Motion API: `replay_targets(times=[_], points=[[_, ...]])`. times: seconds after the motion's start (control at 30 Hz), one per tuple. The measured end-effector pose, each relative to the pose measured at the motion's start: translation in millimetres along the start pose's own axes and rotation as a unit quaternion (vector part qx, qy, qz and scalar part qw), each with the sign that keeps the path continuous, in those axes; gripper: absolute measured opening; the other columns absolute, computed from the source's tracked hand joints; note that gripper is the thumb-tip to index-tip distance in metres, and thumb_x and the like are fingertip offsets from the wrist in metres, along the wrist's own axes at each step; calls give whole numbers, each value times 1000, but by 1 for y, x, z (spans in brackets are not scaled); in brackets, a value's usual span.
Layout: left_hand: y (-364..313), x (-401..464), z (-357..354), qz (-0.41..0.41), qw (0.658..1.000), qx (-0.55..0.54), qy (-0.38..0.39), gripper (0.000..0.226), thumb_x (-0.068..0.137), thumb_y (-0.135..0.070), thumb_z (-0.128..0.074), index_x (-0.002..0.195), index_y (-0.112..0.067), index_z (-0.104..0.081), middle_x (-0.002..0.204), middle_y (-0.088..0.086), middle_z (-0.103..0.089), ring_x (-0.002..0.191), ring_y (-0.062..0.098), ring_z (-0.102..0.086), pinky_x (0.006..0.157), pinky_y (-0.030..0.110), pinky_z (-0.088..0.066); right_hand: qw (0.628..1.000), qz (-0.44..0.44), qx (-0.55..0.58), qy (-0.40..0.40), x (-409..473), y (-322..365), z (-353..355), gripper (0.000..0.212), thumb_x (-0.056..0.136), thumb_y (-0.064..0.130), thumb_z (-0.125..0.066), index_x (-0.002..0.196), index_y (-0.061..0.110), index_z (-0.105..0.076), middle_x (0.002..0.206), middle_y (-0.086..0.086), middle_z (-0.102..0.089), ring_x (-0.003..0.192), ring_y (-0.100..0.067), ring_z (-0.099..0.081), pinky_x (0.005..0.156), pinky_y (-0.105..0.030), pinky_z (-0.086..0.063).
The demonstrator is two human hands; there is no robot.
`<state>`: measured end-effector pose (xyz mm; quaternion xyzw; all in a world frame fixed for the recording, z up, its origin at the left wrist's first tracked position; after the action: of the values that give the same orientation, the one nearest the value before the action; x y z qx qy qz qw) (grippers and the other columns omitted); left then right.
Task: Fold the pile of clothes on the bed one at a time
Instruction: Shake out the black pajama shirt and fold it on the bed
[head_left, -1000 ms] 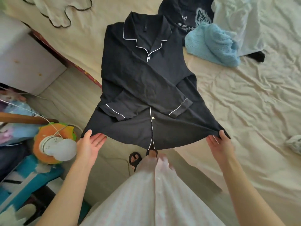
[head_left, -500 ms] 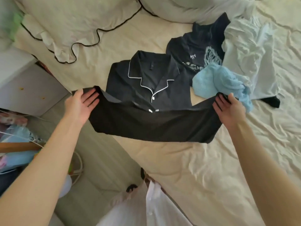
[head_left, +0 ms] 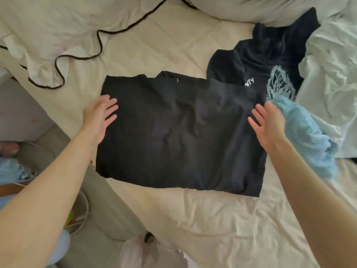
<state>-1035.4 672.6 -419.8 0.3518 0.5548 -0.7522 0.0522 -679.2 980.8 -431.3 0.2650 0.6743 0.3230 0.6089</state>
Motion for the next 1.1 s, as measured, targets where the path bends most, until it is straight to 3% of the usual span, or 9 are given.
replay_targets(times=[0.17, 0.23, 0.3, 0.4, 0.5, 0.57, 0.77, 0.93, 1.1], points=[[78, -49, 51, 10, 969, 151, -193, 25, 94, -17, -54, 119, -18, -54, 118, 1, -58, 102, 13, -58, 81, 21, -46, 996, -9, -77, -48, -63, -82, 30, 18, 97, 25, -51, 106, 12, -59, 102, -9, -68, 88, -18, -69, 76, -28, -56], [116, -78, 77, 65, 941, 149, -297, 35, 92, -17, -58, 126, -11, -49, 122, 8, -56, 111, 22, -55, 85, 25, -44, 987, -60, -110, -97, -97, -125, 55, 29, 98, 32, -48, 92, 8, -64, 82, -10, -70, 68, -16, -70, 60, -23, -56], [166, -103, 95, 191, 918, 76, -339, 48, 90, -29, -61, 131, -10, -44, 129, 11, -52, 117, 26, -52, 91, 30, -45, 970, -146, -105, -165, -129, -167, 86, 42, 98, 41, -44, 87, 5, -61, 74, -11, -67, 59, -18, -68, 53, -24, -52], [218, -112, 73, 376, 901, -112, -185, 67, 89, -60, -45, 139, -16, -36, 137, 6, -48, 122, 26, -49, 100, 38, -41, 943, -277, 0, -185, -150, -212, 113, 53, 94, 54, -45, 107, 3, -51, 94, -11, -62, 83, -25, -66, 72, -33, -53], [210, -91, 59, 348, 895, -244, -138, 63, 91, -62, -38, 134, -16, -42, 134, 6, -50, 121, 25, -50, 98, 40, -42, 913, -311, 226, -138, -133, -215, 106, 59, 92, 53, -50, 124, 4, -47, 120, -9, -58, 112, -26, -56, 99, -37, -44], [199, -80, 54, 341, 891, -264, -140, 52, 93, -56, -41, 125, -16, -49, 123, 8, -56, 108, 27, -55, 88, 44, -48, 897, -296, 297, -141, -115, -201, 103, 52, 95, 41, -51, 134, 7, -47, 135, -10, -53, 123, -27, -51, 103, -36, -41], [187, -81, 72, 314, 888, -301, -152, 25, 99, -30, -44, 114, -15, -56, 118, 12, -58, 110, 30, -56, 86, 44, -51, 916, -230, 239, -226, -111, -168, 127, 31, 97, 25, -51, 127, 15, -52, 131, -1, -56, 118, -22, -54, 82, -37, -47], [198, -103, 96, 287, 879, -339, -175, 23, 101, -24, -39, 92, -13, -57, 132, 4, -54, 126, 23, -49, 101, 38, -43, 915, -231, 212, -255, -127, -168, 145, 35, 99, 26, -49, 132, 16, -50, 134, 1, -53, 117, -20, -53, 88, -34, -48], [216, -107, 93, 310, 886, -313, -144, 33, 100, -30, -41, 124, -10, -52, 137, 7, -51, 128, 25, -46, 104, 39, -39, 918, -258, 156, -259, -131, -176, 150, 37, 100, 19, -46, 136, 10, -45, 139, -3, -51, 125, -23, -51, 99, -33, -46]])
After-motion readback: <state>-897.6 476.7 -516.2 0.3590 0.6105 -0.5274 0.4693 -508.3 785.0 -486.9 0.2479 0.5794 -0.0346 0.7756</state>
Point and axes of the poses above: each hand's wrist, its own x-axis towards the middle knuckle, its own z-axis out of the back of the hand, y = z × x, the point moved 8 cm from there along x, towards the middle knuckle
